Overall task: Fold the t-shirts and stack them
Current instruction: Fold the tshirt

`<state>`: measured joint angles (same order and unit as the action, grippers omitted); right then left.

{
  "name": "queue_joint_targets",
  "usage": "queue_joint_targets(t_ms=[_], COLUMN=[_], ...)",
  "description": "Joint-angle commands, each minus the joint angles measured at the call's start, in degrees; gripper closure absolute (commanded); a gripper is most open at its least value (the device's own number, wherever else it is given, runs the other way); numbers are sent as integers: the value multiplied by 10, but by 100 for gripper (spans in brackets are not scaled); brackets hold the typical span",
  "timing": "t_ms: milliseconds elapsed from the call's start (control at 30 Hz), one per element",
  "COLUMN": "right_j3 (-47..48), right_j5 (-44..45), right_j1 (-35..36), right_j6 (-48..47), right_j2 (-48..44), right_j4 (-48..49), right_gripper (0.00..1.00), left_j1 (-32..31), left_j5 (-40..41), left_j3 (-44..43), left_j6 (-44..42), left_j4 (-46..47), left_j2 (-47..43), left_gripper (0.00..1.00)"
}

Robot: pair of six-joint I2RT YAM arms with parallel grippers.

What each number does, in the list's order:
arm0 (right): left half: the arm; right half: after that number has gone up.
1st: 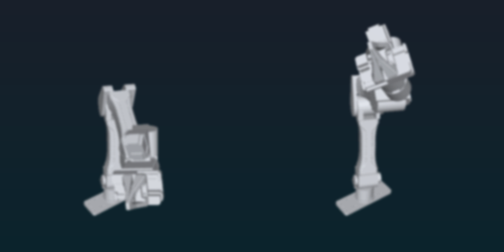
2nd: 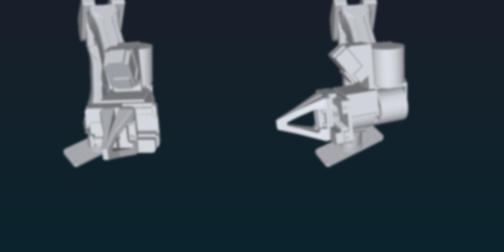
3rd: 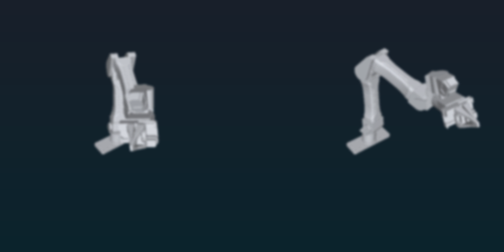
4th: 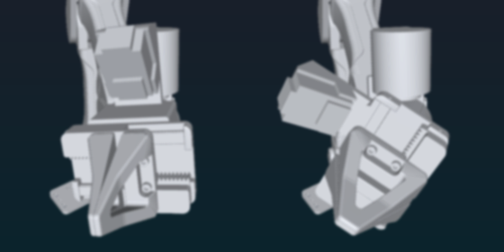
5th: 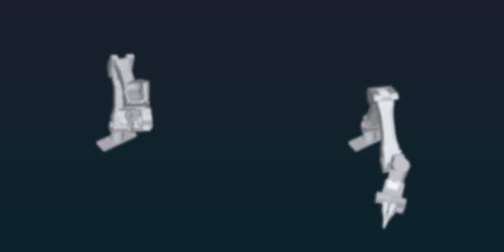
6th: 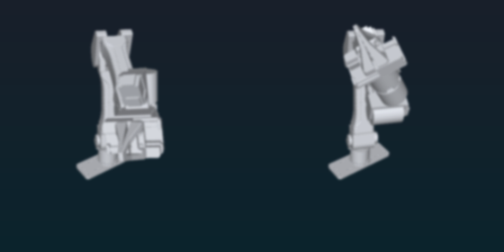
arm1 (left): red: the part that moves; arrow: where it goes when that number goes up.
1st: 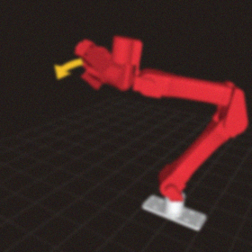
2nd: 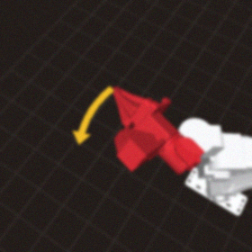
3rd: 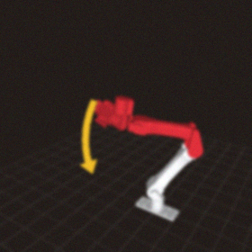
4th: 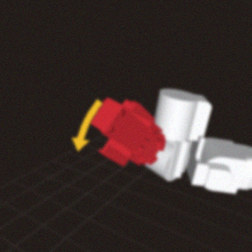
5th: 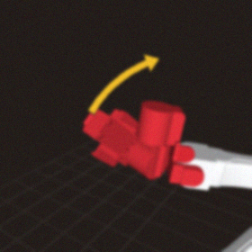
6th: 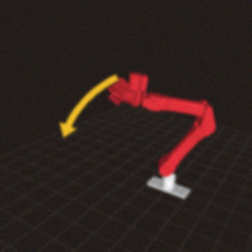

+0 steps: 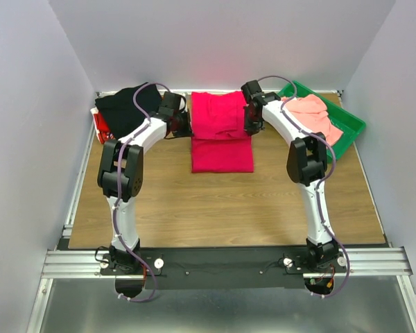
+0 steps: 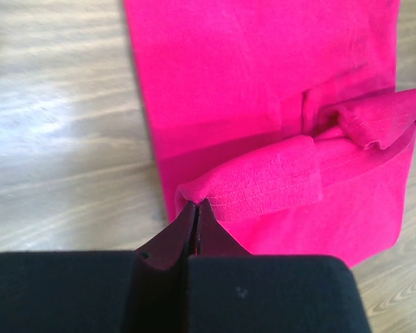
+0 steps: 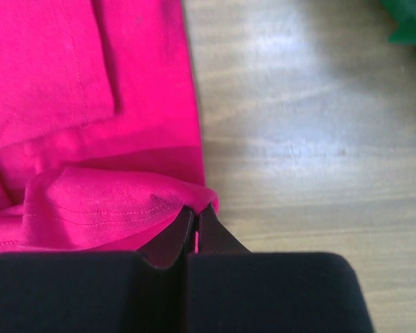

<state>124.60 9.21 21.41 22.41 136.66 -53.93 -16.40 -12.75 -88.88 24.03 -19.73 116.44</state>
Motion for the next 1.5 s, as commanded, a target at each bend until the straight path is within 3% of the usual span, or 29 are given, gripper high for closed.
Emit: queue_joint_targets(t_ms=[0, 33, 67, 100, 167, 200, 233, 433, 600, 867, 1033, 1467], right_j3=[50, 57, 61, 69, 75, 78, 77, 20, -112, -303, -377, -431], right_j5=[-16, -21, -24, -28, -31, -31, -32, -65, -104, -137, -161, -184], right_j1=[-13, -13, -16, -16, -17, -17, -17, -18, -17, -17, -18, -17], right_j6=[-10, -6, -4, -2, -1, -3, -1, -1, 10, 23, 38, 54], right_j2=[28, 29, 29, 26, 19, 9, 3, -52, -117, -214, -231, -232], right_j4=[-1, -1, 0, 0, 0, 1, 2, 14, 34, 90, 123, 146], right_gripper=[91, 81, 54, 43, 24, 21, 19, 16, 17, 23, 30, 39], left_j1=[14, 15, 18, 19, 21, 21, 21, 21, 13, 4, 3, -3], left_j5=[-24, -30, -37, -38, -32, -30, -28, -31, -75, -82, -84, -81], left_j3=[-30, -34, -39, -49, -53, -53, -49, 56, 172, 285, 310, 330], left_j6=[-3, -4, -4, -1, -1, -5, -7, -26, -30, -19, -6, 19], left_j4=[10, 11, 10, 10, 12, 17, 21, 75, 112, 127, 134, 146], left_j2=[22, 32, 36, 38, 33, 28, 13, -58, -125, -177, -184, -173], left_gripper=[98, 93, 56, 43, 31, 23, 21, 21, 25, 29, 30, 35])
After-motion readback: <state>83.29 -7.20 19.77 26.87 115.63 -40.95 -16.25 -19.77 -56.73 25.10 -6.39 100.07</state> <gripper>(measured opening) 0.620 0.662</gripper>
